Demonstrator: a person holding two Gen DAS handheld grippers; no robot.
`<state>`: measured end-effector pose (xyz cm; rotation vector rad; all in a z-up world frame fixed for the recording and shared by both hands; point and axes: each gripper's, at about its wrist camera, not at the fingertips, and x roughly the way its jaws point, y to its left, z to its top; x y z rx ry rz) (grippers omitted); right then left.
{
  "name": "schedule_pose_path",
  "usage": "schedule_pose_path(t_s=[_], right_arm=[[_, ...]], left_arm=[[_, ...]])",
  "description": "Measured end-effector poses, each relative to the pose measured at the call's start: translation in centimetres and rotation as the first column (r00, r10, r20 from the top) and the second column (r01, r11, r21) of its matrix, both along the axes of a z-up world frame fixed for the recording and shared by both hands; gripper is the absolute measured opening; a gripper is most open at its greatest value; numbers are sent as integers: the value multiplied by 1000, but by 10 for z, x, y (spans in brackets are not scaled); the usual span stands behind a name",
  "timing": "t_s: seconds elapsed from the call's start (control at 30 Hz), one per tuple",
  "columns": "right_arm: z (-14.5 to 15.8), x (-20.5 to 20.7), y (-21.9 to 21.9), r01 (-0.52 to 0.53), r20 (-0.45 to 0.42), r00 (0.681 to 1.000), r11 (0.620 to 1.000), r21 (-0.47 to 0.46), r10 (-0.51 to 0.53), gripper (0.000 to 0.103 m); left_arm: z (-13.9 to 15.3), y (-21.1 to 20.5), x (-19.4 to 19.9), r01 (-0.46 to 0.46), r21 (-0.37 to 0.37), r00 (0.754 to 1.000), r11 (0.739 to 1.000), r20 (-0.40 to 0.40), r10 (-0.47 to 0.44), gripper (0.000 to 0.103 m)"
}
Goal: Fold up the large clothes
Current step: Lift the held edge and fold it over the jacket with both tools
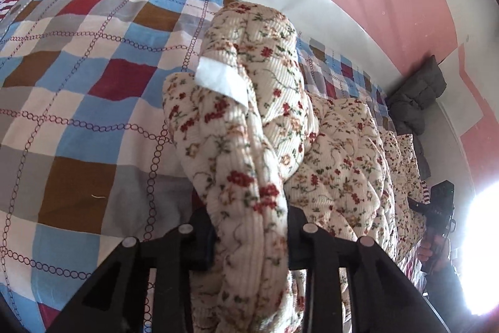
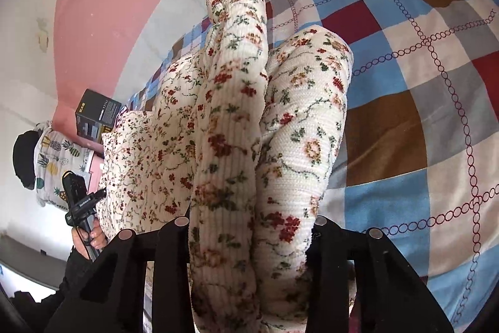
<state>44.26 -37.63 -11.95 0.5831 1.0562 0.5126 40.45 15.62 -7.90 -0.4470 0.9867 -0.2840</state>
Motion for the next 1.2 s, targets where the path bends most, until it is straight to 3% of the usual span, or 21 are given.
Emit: schedule_pose_path(t_s=[0.37, 0.73, 0.97, 1.2], right_arm=[[46, -26, 2, -20, 51, 999, 1000, 17, 19, 37], [100, -97, 25, -43, 107, 993, 999, 11, 42, 37], [95, -159, 34, -33, 76, 997, 999, 20, 32, 37], [52, -205, 36, -17, -2, 1000, 999, 35, 17, 37]], left_arm=[[61, 24, -26, -21, 15, 999, 1000, 43, 20, 31], [117, 49, -113, -34, 18, 996, 999, 84, 32, 31], [116, 54, -176, -23, 30, 998, 999, 59, 21, 31], [65, 58, -222, -35, 14, 999, 999, -7, 35, 31]])
